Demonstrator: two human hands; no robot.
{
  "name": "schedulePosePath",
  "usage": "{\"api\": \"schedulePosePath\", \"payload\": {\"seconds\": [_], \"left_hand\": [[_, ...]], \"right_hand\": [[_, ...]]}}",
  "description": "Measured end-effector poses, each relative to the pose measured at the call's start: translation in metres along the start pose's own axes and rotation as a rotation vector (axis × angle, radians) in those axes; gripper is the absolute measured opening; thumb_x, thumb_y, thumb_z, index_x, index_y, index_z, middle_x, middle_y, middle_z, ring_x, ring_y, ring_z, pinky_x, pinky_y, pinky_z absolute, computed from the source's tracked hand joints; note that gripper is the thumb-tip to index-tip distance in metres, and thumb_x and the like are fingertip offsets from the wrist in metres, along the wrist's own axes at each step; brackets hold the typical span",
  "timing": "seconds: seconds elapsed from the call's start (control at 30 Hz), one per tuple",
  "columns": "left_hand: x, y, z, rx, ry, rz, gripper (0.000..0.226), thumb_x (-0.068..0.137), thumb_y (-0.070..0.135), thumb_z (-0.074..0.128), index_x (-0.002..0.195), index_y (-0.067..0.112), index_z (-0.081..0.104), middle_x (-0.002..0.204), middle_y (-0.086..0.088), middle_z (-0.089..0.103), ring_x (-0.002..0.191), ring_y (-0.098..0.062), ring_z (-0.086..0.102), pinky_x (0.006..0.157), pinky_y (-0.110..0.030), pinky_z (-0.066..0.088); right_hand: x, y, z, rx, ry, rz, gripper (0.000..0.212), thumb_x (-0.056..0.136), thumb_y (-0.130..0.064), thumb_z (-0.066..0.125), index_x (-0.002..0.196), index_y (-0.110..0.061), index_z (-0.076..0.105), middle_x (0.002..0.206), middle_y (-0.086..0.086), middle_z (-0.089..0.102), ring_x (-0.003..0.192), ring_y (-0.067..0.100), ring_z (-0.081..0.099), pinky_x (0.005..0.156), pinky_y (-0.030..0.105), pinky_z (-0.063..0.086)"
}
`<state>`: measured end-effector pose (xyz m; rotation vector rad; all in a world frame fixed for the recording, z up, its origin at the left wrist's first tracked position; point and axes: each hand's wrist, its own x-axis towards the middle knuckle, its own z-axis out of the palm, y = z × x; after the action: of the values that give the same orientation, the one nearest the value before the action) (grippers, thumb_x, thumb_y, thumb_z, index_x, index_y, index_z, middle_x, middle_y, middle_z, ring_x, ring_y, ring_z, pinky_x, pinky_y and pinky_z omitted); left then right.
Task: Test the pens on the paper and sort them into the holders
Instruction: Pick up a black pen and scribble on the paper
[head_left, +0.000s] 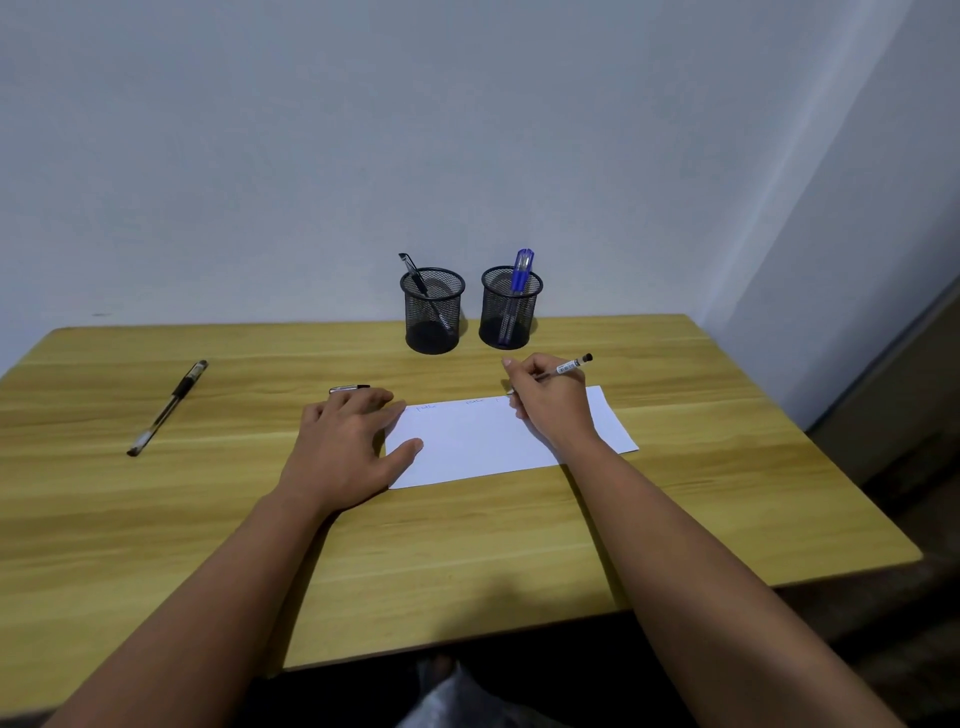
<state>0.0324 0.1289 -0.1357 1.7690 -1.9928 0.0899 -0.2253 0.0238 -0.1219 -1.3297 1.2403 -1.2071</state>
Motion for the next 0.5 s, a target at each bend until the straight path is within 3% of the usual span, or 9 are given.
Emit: {"api": "schedulePosePath", "payload": {"seconds": [0.2, 0.43, 0.5], "left_hand": [[0.0012, -0.0005, 0.0006, -0.002, -0.006, -0.006, 0.054, 0.084, 0.068, 0.050, 0.124, 0.036, 0.067, 0.135, 0.012, 0.058, 0.132, -0.019, 0.045, 0.101, -0.046, 0.032], [0.0015, -0.0012, -0.0001, -0.001, -0.012, -0.005, 0.055, 0.084, 0.069, 0.049, 0.125, 0.036, 0.066, 0.135, 0.012, 0.058, 0.132, -0.019, 0.044, 0.101, -0.046, 0.032], [0.0013, -0.0009, 0.0000, -0.001, -0.013, -0.005, 0.055, 0.084, 0.069, 0.049, 0.125, 0.036, 0.066, 0.134, 0.012, 0.059, 0.132, -0.019, 0.044, 0.100, -0.046, 0.033]], "right_hand": [[0.0018, 0.0009, -0.0009, -0.031, -0.024, -0.001, 0.034, 0.097, -0.014, 0.078, 0.071, -0.003, 0.059, 0.060, 0.013, 0.065, 0.052, 0.021, 0.059, 0.056, 0.033, 0.050], [0.0052, 0.0054, 0.0013, -0.072, -0.043, -0.018, 0.047, 0.094, -0.013, 0.080, 0.053, -0.020, 0.057, 0.054, 0.009, 0.060, 0.050, 0.020, 0.054, 0.062, 0.039, 0.049], [0.0056, 0.0066, 0.0013, -0.083, -0.045, -0.018, 0.045, 0.095, -0.012, 0.080, 0.055, -0.016, 0.058, 0.055, 0.010, 0.060, 0.050, 0.019, 0.054, 0.062, 0.035, 0.052]]}}
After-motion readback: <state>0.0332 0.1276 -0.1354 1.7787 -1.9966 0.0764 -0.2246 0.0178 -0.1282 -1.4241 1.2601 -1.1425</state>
